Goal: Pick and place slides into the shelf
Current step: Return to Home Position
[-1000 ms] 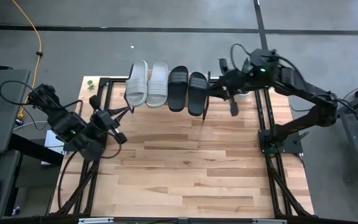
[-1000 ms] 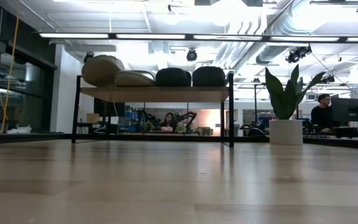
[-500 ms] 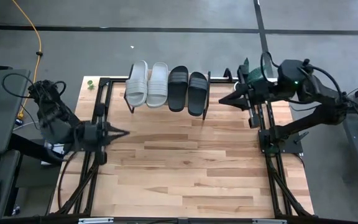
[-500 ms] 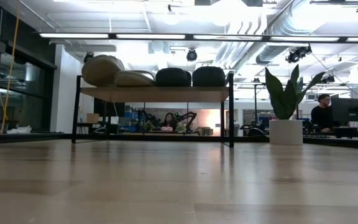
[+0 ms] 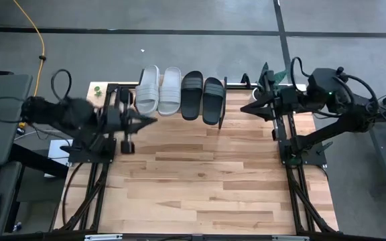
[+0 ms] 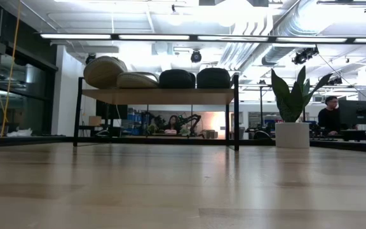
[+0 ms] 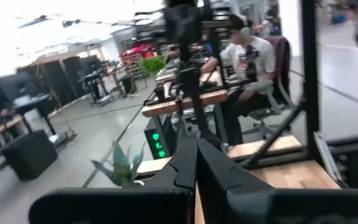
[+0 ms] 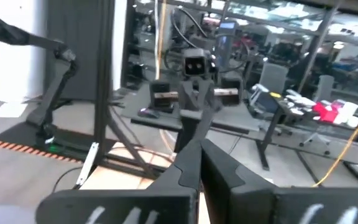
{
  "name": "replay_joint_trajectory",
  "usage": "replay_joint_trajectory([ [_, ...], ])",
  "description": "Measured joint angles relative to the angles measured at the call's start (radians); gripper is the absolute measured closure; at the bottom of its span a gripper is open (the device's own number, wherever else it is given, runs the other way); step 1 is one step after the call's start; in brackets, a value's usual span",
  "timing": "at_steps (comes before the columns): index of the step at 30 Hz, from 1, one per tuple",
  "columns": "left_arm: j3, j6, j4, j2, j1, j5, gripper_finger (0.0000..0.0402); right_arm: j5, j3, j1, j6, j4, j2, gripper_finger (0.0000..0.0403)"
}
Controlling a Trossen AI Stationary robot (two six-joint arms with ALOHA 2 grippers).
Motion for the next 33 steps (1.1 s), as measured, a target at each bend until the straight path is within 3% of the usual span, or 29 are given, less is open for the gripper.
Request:
replay_joint_trajectory([
  [9, 0.069, -0.126, 0.014, 0.054, 0.346, 0.390, 0.0402, 0.064, 0.002, -0.024, -0.010, 0.108, 0.017, 0.0403],
  [16, 0.180, -0.195, 0.025, 0.153, 0.452, 0.523, 0.0402, -0.005, 0.001, -0.123, 0.032, 0.117, 0.068, 0.0403],
  [27, 0.343, -0.208, -0.149, 0.210, 0.450, 0.554, 0.0402, -0.173, 0.000, -0.254, 0.071, 0.105, 0.091, 0.0403],
  [33, 0.343, -0.176, -0.297, 0.167, 0.449, 0.473, 0.0401, -0.183, 0.000, -0.266, 0.067, 0.045, 0.065, 0.0403],
])
